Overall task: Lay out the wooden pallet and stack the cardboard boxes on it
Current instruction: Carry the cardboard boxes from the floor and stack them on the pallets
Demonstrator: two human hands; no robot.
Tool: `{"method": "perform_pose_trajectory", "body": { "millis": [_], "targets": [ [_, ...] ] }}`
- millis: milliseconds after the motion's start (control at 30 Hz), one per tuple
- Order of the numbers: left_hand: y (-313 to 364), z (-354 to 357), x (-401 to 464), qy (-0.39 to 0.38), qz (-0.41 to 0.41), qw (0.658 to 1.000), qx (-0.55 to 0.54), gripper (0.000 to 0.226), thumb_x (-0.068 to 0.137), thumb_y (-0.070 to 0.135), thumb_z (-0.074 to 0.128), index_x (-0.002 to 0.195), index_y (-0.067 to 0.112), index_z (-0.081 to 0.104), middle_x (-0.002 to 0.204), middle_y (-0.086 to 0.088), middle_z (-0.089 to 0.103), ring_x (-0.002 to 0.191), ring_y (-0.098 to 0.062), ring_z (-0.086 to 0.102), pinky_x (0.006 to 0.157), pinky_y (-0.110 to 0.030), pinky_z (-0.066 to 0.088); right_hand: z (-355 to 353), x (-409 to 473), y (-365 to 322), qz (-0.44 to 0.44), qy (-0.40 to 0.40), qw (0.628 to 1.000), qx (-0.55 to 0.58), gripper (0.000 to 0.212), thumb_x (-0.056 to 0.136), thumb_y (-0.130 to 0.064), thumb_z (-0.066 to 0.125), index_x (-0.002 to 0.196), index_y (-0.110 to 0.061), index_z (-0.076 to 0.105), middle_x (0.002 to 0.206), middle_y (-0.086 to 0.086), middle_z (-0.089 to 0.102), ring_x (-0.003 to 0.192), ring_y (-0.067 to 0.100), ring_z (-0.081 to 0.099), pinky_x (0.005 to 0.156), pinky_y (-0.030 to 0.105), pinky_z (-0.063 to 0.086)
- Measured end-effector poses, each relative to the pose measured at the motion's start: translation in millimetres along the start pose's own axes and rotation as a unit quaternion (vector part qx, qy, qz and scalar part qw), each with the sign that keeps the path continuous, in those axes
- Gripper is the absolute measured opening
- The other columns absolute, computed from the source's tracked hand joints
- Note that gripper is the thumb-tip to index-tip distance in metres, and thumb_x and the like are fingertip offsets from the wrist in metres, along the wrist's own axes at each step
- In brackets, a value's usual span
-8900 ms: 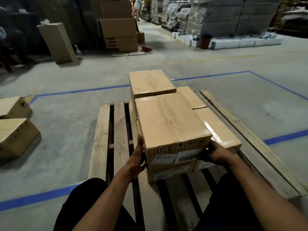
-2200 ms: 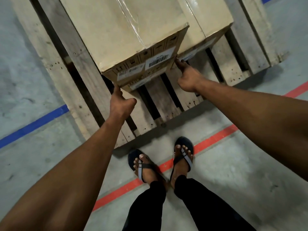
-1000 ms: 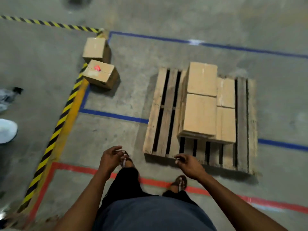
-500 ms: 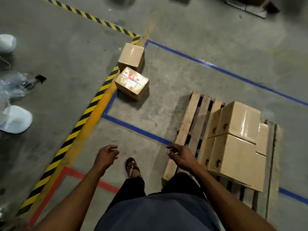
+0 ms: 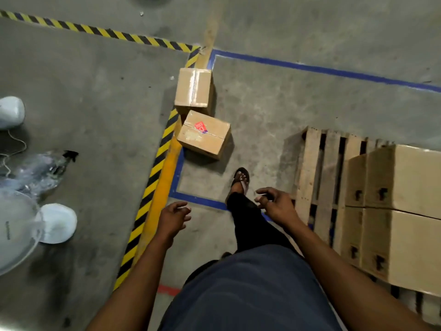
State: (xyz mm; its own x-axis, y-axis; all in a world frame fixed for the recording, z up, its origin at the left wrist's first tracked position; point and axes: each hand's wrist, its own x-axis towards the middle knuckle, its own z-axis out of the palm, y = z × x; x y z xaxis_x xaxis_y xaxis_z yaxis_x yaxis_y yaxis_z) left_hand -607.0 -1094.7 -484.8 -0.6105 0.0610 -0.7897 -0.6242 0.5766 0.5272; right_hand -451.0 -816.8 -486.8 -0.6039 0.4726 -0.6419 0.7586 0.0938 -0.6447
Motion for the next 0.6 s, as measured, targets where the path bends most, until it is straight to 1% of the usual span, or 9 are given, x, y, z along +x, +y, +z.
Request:
{"method": "perform_pose_trajectory", "body": {
  "millis": [67,133,233,300,333,400,467,567,600],
  "targets": [
    [25.4,-2.9,38.3,0.011,-0.029,0.999,0.015,0.021,0.101,0.012,0.063,0.121,0.013,0.069,0.108,-0.013,0.074,0.086,-0.023,0.072,0.076,-0.035,0.049,14.6,46.7,-22.1,0.010,-0.037,0.998,-0.048,0.025,0.089,-0.026,0.059,0.105,-0.036,0.076,0.101,-0.001,0.080,0.097,0.022,0.075,0.091,0.038,0.058],
    [44.9,-5.8,65.5,0.010,-0.063,0.997,0.036,0.021,0.101,0.011,0.061,0.121,0.013,0.069,0.109,-0.014,0.075,0.083,-0.024,0.071,0.071,-0.034,0.047,26.2,77.2,-44.6,0.008,-0.087,0.991,-0.098,0.033,0.086,-0.028,0.058,0.112,-0.031,0.078,0.116,0.001,0.078,0.107,0.027,0.073,0.097,0.037,0.055],
    [74.0,-6.8,125.9,-0.015,-0.080,0.995,0.054,0.017,0.100,0.014,0.063,0.116,0.016,0.071,0.109,-0.011,0.075,0.090,-0.027,0.074,0.071,-0.034,0.050,42.4,131.7,-72.1,0.049,-0.148,0.981,-0.116,0.029,0.092,-0.019,0.061,0.114,-0.027,0.078,0.119,0.003,0.078,0.109,0.028,0.072,0.100,0.040,0.054],
    [82.6,-4.6,169.9,-0.030,-0.072,0.994,0.074,0.013,0.096,0.020,0.067,0.106,0.023,0.075,0.108,-0.009,0.078,0.095,-0.027,0.077,0.076,-0.037,0.057,55.5,164.1,-78.4,0.079,-0.170,0.974,-0.125,0.027,0.092,-0.021,0.062,0.112,-0.032,0.077,0.118,0.003,0.078,0.107,0.028,0.073,0.100,0.041,0.055],
    [81.5,-1.4,199.1,-0.035,-0.074,0.993,0.082,0.013,0.094,0.023,0.068,0.104,0.025,0.076,0.106,-0.008,0.079,0.095,-0.026,0.077,0.078,-0.039,0.059,66.5,184.3,-75.5,0.102,-0.175,0.972,-0.121,0.026,0.090,-0.023,0.062,0.109,-0.035,0.076,0.117,0.003,0.078,0.105,0.027,0.073,0.100,0.040,0.056],
    [75.2,10.4,256.9,-0.051,-0.070,0.993,0.078,0.016,0.095,0.022,0.069,0.109,0.024,0.076,0.102,-0.009,0.078,0.089,-0.025,0.077,0.075,-0.038,0.059,92.9,226.1,-57.0,0.138,-0.172,0.968,-0.115,0.023,0.087,-0.030,0.061,0.103,-0.040,0.075,0.115,0.002,0.078,0.103,0.026,0.074,0.100,0.041,0.056],
    [66.9,24.2,313.0,-0.075,-0.059,0.992,0.076,0.015,0.098,0.016,0.068,0.111,0.021,0.074,0.099,-0.013,0.076,0.080,-0.021,0.073,0.076,-0.038,0.057,118.1,266.7,-45.0,0.164,-0.163,0.965,-0.124,0.026,0.085,-0.038,0.059,0.104,-0.036,0.077,0.111,0.005,0.078,0.103,0.029,0.073,0.098,0.041,0.056],
    [26.7,48.4,442.9,-0.115,-0.076,0.988,0.074,0.015,0.097,0.008,0.066,0.105,0.020,0.071,0.096,-0.016,0.075,0.077,-0.026,0.071,0.085,-0.054,0.061,174.8,352.4,-6.1,0.187,-0.132,0.968,-0.100,0.023,0.090,-0.034,0.060,0.101,-0.023,0.076,0.101,0.002,0.075,0.103,0.028,0.070,0.094,0.030,0.051],
    [10.1,52.6,488.2,-0.108,-0.091,0.988,0.069,0.015,0.094,0.010,0.067,0.103,0.022,0.071,0.093,-0.014,0.075,0.079,-0.028,0.071,0.090,-0.058,0.060,194.9,382.3,11.5,0.192,-0.111,0.971,-0.089,0.028,0.089,-0.037,0.060,0.104,-0.019,0.075,0.102,0.001,0.075,0.109,0.029,0.069,0.098,0.031,0.050]
  ]
}}
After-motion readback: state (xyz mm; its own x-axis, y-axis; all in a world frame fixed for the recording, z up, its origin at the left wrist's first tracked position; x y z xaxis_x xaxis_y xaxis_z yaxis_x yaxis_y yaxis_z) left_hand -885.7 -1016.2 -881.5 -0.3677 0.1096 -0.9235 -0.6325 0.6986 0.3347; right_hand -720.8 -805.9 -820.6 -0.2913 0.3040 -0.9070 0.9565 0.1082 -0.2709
